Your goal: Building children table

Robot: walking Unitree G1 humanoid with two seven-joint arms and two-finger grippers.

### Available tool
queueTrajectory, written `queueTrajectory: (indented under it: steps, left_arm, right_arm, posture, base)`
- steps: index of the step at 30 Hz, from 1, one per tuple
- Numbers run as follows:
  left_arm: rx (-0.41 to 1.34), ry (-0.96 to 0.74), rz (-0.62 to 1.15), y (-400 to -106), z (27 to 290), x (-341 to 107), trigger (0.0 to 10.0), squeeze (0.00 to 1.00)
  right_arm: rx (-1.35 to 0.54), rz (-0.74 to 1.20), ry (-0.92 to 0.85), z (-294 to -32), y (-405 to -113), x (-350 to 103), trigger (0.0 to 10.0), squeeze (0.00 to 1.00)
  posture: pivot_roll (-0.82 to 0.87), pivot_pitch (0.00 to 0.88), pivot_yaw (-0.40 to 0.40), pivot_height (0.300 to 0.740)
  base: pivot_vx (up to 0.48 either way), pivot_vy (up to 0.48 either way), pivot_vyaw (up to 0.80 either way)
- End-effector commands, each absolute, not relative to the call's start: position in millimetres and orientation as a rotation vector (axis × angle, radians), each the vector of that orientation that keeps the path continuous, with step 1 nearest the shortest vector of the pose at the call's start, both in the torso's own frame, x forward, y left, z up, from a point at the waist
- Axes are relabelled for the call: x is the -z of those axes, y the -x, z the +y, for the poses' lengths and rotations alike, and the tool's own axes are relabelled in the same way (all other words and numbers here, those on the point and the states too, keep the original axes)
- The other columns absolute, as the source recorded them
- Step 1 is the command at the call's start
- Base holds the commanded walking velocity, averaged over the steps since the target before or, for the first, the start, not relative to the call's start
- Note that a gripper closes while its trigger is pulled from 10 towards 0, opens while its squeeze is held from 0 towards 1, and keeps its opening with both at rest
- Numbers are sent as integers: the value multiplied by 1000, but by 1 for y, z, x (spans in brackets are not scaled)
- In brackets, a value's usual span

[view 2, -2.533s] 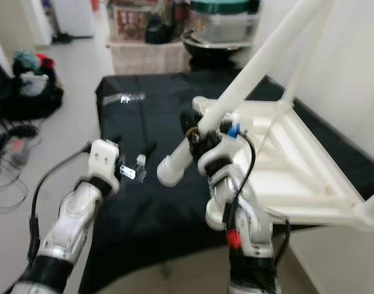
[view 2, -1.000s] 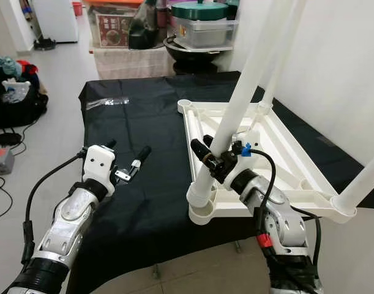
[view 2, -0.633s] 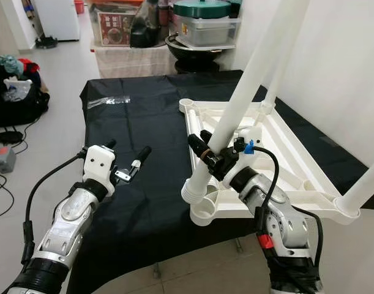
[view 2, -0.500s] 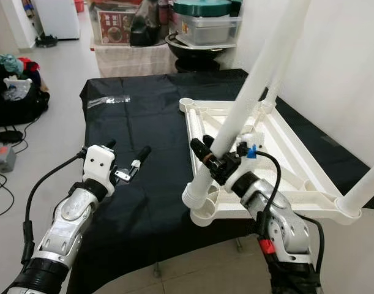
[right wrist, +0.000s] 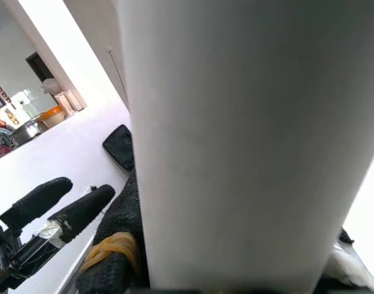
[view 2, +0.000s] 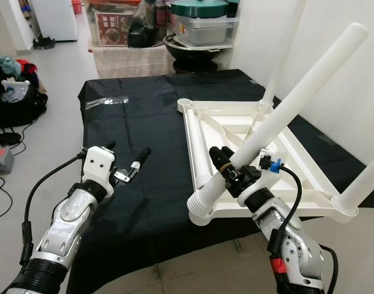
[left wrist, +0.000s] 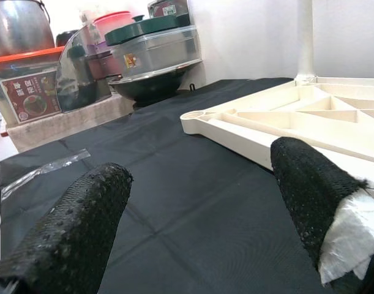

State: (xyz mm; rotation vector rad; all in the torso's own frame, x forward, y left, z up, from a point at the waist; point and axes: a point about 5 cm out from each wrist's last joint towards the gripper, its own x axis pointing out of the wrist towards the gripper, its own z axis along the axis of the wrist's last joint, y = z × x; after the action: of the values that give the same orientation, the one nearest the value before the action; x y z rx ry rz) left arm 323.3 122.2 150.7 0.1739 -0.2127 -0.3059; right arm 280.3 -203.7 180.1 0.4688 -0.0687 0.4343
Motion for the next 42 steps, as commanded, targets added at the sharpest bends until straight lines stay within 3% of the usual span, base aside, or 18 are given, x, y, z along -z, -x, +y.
queueTrajectory:
  steps: [1, 7, 9, 40, 42]
  left_arm:
    - [306, -182, -193, -322, 125, -147, 10000, 0]
    - [312, -186, -201, -325, 126, -150, 10000, 0]
    - [326, -186, -201, -326, 121, -149, 10000, 0]
    - [328, -180, -202, -321, 119, -147, 10000, 0]
    - [290, -175, -205, -320, 128, -151, 10000, 0]
  right_arm:
    - [-428, -17, -492, -200, -278, -166, 0, 0]
    - [-415, 22, -374, -193, -282, -160, 0, 0]
    - [-479, 60, -245, -173, -286, -160, 0, 0]
    - [-671, 102, -36, -146, -289, -159, 0, 0]
    - [-689, 66, -42, -140, -291, -166, 0, 0]
  posture:
    - [10, 0, -42, 740]
    - [-3, 0, -23, 740]
    - [-10, 0, -19, 740]
    - [18, 0, -56, 740]
    - [43, 0, -80, 740]
  base:
    - [0, 0, 0]
    - [0, 0, 0]
    - [0, 0, 0]
    - [0, 0, 0]
    - [0, 0, 0]
